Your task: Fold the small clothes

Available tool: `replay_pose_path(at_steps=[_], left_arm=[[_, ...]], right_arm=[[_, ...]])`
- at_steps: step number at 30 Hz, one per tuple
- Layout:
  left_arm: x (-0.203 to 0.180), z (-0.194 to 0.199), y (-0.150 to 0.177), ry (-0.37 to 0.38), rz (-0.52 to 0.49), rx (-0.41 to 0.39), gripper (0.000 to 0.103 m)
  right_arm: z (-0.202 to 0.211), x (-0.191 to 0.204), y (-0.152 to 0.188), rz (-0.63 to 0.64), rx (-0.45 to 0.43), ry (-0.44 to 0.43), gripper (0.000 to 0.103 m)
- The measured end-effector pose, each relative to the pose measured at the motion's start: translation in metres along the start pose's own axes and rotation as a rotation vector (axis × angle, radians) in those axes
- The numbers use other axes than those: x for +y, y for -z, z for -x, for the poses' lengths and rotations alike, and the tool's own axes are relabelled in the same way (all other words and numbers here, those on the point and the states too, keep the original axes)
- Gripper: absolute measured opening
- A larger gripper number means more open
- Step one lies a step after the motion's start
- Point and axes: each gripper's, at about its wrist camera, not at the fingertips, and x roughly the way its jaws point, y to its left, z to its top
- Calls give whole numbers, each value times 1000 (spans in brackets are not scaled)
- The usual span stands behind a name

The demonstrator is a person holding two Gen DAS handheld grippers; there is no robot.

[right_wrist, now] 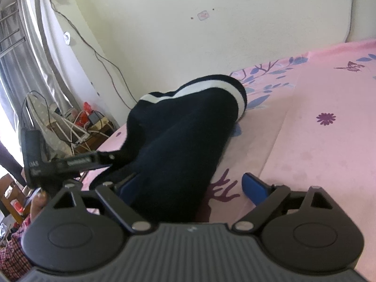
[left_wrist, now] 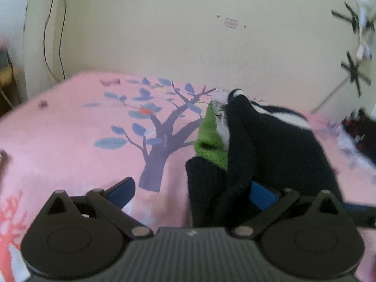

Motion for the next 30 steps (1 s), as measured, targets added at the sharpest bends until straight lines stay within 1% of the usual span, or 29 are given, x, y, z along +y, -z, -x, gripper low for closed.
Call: replay_pose_path(at_steps=[1, 3, 5, 8, 9, 13, 15, 19, 22, 23, 26, 30], left_arm=[[5, 1, -3, 17, 9, 4, 103], [7, 4, -9, 31, -3, 6, 103], [7, 6, -17, 50, -30, 12, 103], [3, 6, -24, 55, -74, 26, 103], [3, 6, -26, 64, -71, 34, 103], [15, 11, -32, 168, 13, 40, 103], [18, 8, -32, 181, 37, 55, 103], [20, -13, -26, 191, 59, 148, 103], [21, -25, -19, 231, 84, 198, 103], [19, -24, -17, 226, 76, 186, 103], [13, -24, -15, 209, 45, 177, 103], [9, -27, -14, 207, 31, 155, 102]], right_arm=[[0, -1, 0, -5, 0, 1, 85], [0, -2, -1, -17, -2, 10, 81], [0, -2, -1, -23, -5, 25, 76], [-2, -2, -3, -34, 2, 43, 72], [-2, -3, -4, -46, 6, 40, 72], [-6, -6, -11, -106, 16, 4, 72], [-11, -6, -17, -112, 27, 7, 72], [-27, -2, -29, -100, 55, 6, 72], [-41, -2, -35, -114, 77, -13, 72], [-47, -3, -36, -129, 87, -24, 74], [-65, -8, -41, -188, 100, -61, 77], [-91, -2, -53, -208, 113, -64, 81]])
